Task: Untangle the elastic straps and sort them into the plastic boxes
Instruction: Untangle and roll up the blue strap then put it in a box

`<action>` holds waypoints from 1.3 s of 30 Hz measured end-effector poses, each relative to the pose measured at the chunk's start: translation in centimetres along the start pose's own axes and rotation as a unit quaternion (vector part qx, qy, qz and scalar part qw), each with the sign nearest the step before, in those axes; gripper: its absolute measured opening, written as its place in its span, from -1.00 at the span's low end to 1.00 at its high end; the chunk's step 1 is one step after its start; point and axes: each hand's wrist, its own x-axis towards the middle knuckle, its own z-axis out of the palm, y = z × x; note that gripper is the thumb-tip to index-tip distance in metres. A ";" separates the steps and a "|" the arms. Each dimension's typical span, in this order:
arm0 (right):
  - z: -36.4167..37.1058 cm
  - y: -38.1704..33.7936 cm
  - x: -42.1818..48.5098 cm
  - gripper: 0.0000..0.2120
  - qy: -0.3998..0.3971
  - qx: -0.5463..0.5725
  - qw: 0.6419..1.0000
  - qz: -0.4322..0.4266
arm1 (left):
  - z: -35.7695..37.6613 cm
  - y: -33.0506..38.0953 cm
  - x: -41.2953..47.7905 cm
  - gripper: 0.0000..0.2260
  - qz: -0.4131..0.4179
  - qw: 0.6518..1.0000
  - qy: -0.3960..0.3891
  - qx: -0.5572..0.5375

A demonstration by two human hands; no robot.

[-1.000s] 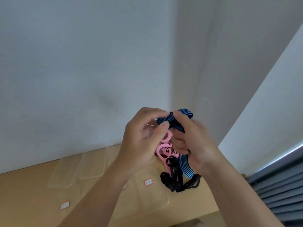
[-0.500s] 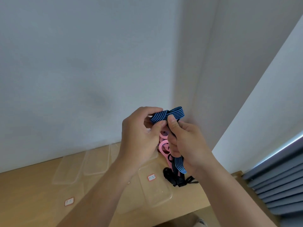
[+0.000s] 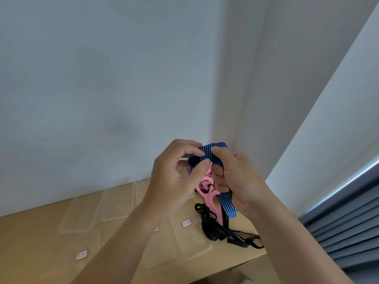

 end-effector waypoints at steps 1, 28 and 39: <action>0.1 -0.1 0.0 -0.69 -0.008 -0.009 1.000 -0.018 | -0.1 0.2 0.2 -0.79 -0.071 0.997 -0.002 -0.029; -4.5 -4.1 5.3 -0.70 -0.131 -0.096 0.980 -0.114 | 1.4 0.5 6.7 -0.67 -0.198 0.968 -0.065 -0.138; -4.0 -5.3 6.3 -0.62 -0.055 -0.056 0.989 -0.122 | 2.6 -0.1 9.0 -0.68 0.074 0.987 0.092 0.109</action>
